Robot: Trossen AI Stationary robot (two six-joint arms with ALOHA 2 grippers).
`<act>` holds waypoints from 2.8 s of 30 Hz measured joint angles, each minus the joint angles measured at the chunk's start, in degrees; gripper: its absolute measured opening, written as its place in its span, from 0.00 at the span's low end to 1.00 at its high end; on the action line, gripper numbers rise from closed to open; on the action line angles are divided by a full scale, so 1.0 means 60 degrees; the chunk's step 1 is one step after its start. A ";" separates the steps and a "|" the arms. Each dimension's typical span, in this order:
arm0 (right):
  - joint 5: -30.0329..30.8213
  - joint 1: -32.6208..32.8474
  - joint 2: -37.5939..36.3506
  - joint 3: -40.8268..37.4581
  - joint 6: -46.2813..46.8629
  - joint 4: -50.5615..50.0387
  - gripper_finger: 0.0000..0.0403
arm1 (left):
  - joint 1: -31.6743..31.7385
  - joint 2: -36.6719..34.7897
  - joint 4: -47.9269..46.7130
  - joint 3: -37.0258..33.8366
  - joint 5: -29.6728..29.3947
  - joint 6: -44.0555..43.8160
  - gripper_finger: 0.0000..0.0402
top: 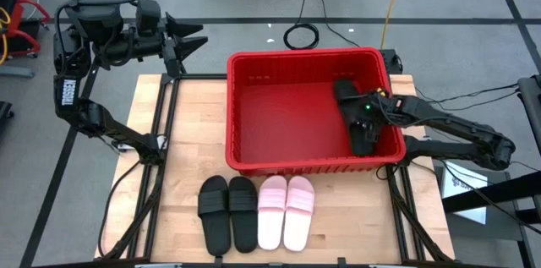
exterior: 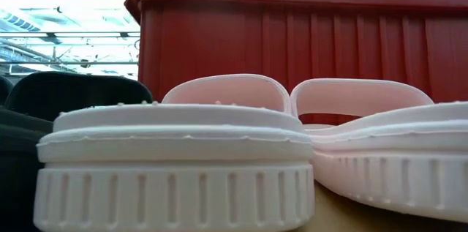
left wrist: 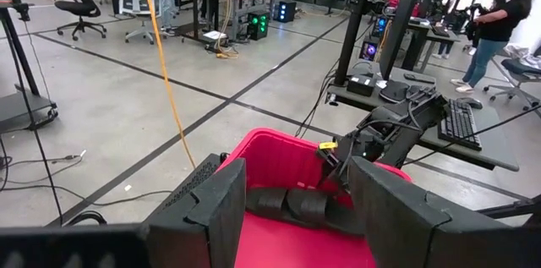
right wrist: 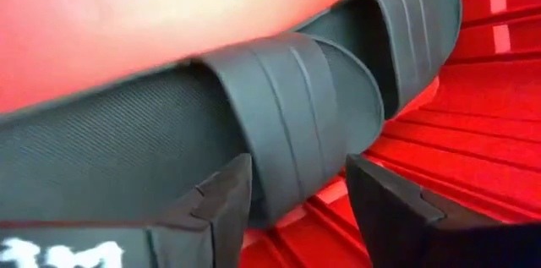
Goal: Pick and place slides into bin
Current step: Put the black slipper into the red bin, then put the pink slipper into the red bin
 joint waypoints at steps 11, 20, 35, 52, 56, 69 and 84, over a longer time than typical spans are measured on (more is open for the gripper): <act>-0.0553 -0.0010 -0.0011 0.0845 0.1216 -0.0618 0.49 | 0.0002 0.0000 0.0000 0.0000 0.0002 -0.0025 0.51; -0.1876 -0.0001 -0.0011 0.1466 0.2952 0.0431 0.48 | 0.0003 0.0000 0.0000 0.0000 0.0011 -0.0018 0.51; -0.5054 0.0014 -0.0018 0.1718 0.7457 0.6948 0.46 | 0.0004 -0.0039 -0.0134 0.0000 0.1104 -0.0007 0.51; -0.5193 0.1892 0.0680 0.1721 0.9814 1.6837 0.45 | -0.0116 -0.0200 -0.0200 -0.0004 0.3253 0.0320 0.51; -0.4709 0.2761 0.1059 0.1721 0.9248 1.8751 0.45 | -0.0704 -0.0211 0.0257 -0.0004 0.3515 -0.0056 0.51; -0.2879 0.5804 0.2538 0.3785 0.6312 1.7490 0.45 | -0.3862 -0.0184 0.2231 -0.0004 0.1686 -0.0058 0.51; -0.4271 0.6252 0.5654 0.7653 0.6351 1.4419 0.45 | -0.7088 0.0053 0.2300 -0.0004 -0.1358 -0.0011 0.51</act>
